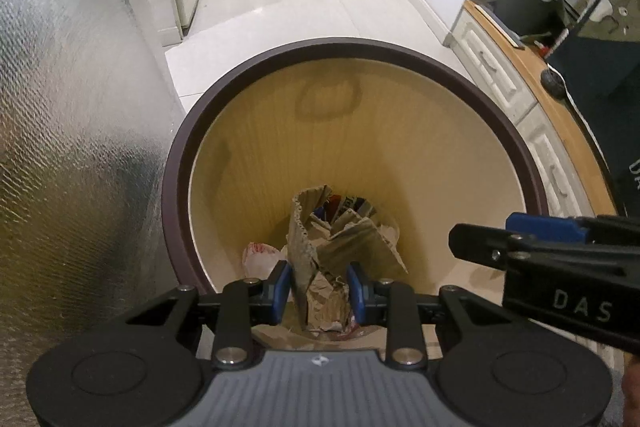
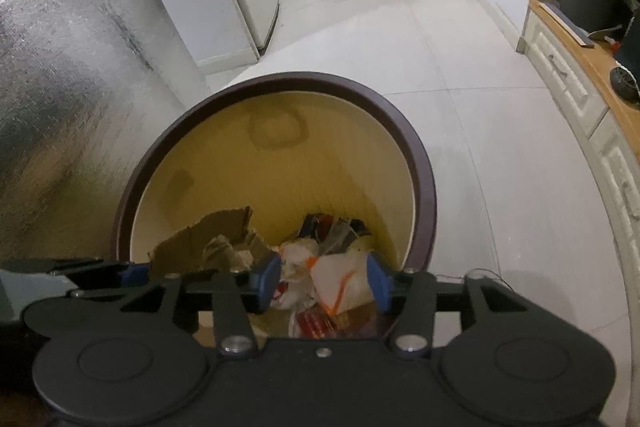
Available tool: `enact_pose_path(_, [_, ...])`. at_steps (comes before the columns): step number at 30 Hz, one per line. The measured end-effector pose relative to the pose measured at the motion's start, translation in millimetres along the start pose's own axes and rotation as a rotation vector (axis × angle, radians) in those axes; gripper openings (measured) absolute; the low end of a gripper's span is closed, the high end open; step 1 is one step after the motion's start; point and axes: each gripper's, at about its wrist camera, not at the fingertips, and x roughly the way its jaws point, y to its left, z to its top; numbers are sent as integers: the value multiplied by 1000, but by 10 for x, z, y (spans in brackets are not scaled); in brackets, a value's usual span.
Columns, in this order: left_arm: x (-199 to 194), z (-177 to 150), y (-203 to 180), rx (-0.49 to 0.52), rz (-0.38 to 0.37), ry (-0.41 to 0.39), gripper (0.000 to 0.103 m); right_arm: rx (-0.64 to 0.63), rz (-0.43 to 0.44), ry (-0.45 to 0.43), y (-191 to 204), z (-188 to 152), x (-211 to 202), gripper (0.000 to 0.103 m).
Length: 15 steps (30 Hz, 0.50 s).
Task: Collect trash
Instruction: 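Lower both tools over the bin and open them to drop box and bag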
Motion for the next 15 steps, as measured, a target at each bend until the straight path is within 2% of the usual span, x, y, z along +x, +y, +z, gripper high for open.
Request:
enact_pose_path(7, [-24, 39, -60, 51, 3, 25, 35, -36, 13, 12, 36, -10, -132, 53])
enact_pose_path(10, [-68, 59, -63, 69, 7, 30, 40, -43, 22, 12, 44, -8, -199, 57])
enact_pose_path(12, [-96, 64, -59, 69, 5, 31, 54, -52, 18, 9, 44, 2, -246, 62])
enact_pose_path(15, [-150, 60, -70, 78, 6, 21, 66, -59, -3, -4, 35, 14, -328, 64])
